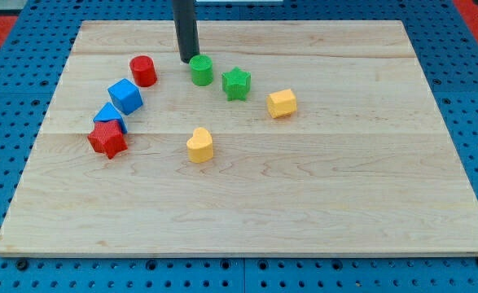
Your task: Place green circle to the bottom of green star
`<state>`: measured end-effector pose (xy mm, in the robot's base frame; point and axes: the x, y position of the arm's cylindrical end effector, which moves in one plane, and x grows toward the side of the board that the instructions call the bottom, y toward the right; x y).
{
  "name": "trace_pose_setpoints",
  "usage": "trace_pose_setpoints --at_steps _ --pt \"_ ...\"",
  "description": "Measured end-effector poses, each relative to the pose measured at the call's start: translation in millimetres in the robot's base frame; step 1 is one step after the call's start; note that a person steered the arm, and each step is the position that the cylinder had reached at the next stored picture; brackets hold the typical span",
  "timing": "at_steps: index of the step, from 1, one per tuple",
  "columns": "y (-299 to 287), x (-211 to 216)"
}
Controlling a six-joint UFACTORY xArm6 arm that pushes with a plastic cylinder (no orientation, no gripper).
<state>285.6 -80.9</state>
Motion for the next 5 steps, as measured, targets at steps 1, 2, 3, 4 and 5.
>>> trace_pose_setpoints --at_steps 1,2,3,4,5 --pt "1.1 2.9" --pt "12.1 22.2" --pt "31.3 45.8" --pt "57.7 61.3" --pt "63.2 74.9"
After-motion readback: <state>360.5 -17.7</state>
